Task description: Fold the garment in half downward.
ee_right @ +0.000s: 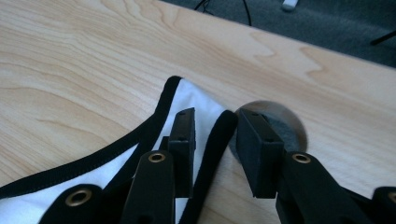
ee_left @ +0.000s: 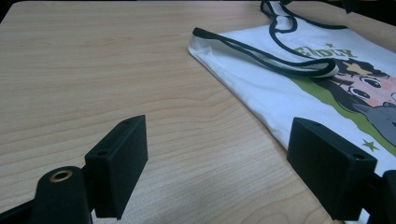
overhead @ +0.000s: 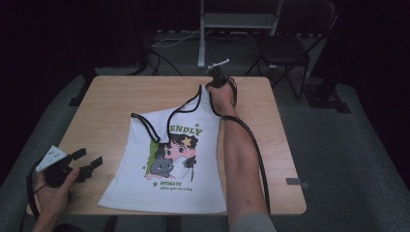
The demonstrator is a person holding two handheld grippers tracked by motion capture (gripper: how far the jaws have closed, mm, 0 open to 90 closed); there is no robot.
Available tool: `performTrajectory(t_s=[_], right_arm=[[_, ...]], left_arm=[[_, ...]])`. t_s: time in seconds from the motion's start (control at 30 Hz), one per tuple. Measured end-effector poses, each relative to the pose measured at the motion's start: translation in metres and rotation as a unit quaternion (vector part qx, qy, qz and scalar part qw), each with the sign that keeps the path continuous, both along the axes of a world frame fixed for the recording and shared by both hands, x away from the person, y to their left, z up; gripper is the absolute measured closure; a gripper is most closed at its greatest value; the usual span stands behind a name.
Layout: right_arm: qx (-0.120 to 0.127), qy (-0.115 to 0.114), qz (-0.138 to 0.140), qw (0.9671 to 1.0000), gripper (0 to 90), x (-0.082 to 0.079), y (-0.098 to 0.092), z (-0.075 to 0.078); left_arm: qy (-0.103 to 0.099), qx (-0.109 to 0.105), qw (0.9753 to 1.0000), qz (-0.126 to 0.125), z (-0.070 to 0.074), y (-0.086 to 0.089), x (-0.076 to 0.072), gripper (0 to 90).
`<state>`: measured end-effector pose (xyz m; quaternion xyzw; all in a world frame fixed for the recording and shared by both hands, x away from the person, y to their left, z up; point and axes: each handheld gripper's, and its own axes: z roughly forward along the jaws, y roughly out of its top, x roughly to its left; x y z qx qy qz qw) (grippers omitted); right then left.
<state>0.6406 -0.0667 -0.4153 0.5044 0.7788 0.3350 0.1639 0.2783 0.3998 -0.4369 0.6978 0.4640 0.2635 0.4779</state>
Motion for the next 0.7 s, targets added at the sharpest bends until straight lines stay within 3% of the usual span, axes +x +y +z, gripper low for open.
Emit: performTrajectory(t_s=[0.2,0.3,0.37,0.57,0.7], right_arm=[[0.003,0.012,-0.007,0.9999,67.1,0.001,0.003,-0.012],[0.004,0.016,-0.007,0.9998,71.1,0.002,0.004,-0.011],[-0.002,0.011,0.002,0.9999,80.7,0.0,0.005,-0.012],[0.029,0.008,-0.006,0.9995,86.2,-0.002,0.002,-0.009],[0.054,-0.004,0.007,0.9985,86.8,-0.007,-0.002,0.0]], left_arm=[[0.001,0.004,1.0,-0.002,0.0,-0.001,-0.001,20.1],[0.003,0.004,1.0,-0.005,0.0,-0.001,-0.001,20.1],[0.004,0.002,1.0,-0.004,0.0,-0.001,0.0,20.1],[0.002,0.003,1.0,-0.003,0.0,-0.001,-0.001,20.1],[0.002,0.002,1.0,-0.004,0.0,-0.001,-0.002,20.1]])
